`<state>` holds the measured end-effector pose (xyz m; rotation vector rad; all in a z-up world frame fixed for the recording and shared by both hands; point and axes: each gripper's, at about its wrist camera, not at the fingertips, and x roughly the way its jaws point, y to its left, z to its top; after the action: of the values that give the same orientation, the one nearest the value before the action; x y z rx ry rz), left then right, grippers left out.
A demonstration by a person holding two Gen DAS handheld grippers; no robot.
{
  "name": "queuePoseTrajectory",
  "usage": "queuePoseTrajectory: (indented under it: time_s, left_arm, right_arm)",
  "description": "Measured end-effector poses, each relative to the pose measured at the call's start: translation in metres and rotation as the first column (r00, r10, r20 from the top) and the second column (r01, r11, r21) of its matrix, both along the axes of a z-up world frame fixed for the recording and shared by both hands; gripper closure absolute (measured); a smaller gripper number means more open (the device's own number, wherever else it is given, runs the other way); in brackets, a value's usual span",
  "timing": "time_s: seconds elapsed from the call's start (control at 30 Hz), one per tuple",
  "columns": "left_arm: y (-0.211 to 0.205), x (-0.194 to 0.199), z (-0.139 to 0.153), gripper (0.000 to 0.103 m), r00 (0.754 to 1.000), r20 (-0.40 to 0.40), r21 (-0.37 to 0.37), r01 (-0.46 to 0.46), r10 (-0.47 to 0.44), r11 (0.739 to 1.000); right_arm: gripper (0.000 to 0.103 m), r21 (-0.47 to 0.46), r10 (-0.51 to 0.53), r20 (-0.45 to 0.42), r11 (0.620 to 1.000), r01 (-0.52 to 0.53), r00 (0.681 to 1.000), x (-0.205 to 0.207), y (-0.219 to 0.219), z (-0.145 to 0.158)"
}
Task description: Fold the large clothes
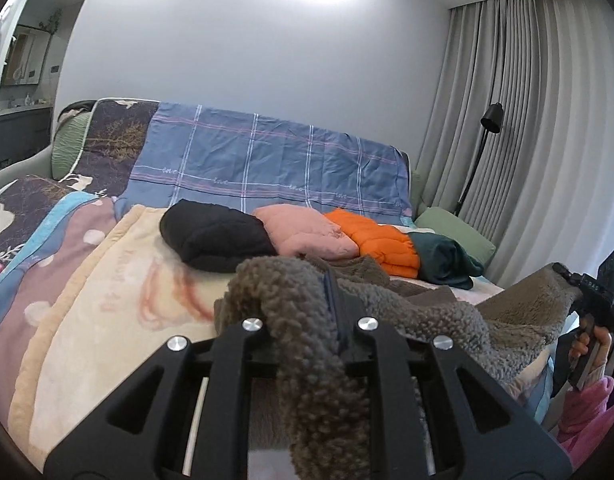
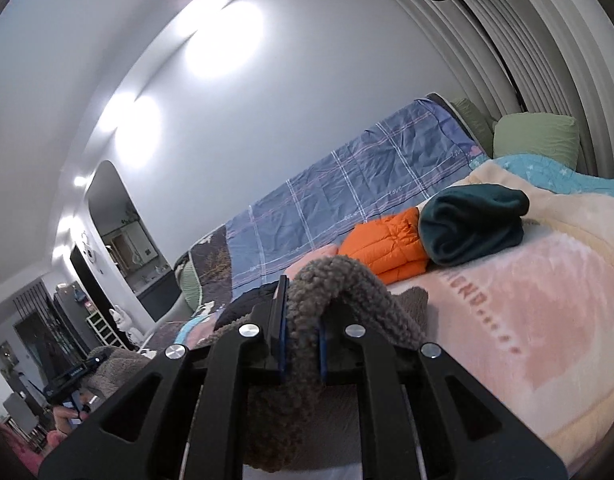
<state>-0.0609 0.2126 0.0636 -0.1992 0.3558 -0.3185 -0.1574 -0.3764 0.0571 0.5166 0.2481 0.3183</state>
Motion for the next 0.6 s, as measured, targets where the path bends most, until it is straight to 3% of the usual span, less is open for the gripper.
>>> queuePoseTrajectory:
  time_s: [0.13, 0.23, 0.33, 0.47, 0.5, 0.6]
  left_arm:
    - [-0.005, 0.045, -0.006, 0.088, 0.999, -0.037, 0.016, -0.019, 0.020, 1.000]
    - [-0.011, 0.084, -0.025, 0.088, 0.994, -0.098, 0.036, -0.039, 0.043, 0.999]
    - [-0.024, 0.123, -0.058, 0.087, 0.984, -0.157, 0.100, -0.069, 0.084, 0.993]
    - [-0.038, 0.173, -0.122, 0.086, 0.952, -0.269, 0.203, -0.095, 0.149, 0.975]
    - [-0.038, 0.182, -0.135, 0.086, 0.942, -0.302, 0.203, -0.089, 0.148, 0.975]
    - [-0.023, 0.186, -0.141, 0.084, 0.938, -0.332, 0.099, -0.076, 0.105, 0.992]
  right_arm:
    - [0.092, -0.003, -0.018, -0.039, 1.000, 0.018, 0.999, 0.043, 0.002, -0.004]
    - [0.092, -0.062, -0.076, -0.084, 0.996, 0.071, 0.994, 0.078, 0.006, -0.015]
    - [0.092, -0.178, -0.175, -0.138, 0.973, 0.150, 0.975, 0.114, 0.016, -0.043]
    - [0.092, -0.288, -0.245, -0.221, 0.941, 0.177, 0.944, 0.153, 0.028, -0.085]
    - [0.091, -0.298, -0.250, -0.245, 0.939, 0.172, 0.937, 0.160, 0.028, -0.095]
    - [0.086, -0.253, -0.223, -0.286, 0.956, 0.151, 0.932, 0.167, 0.021, -0.109]
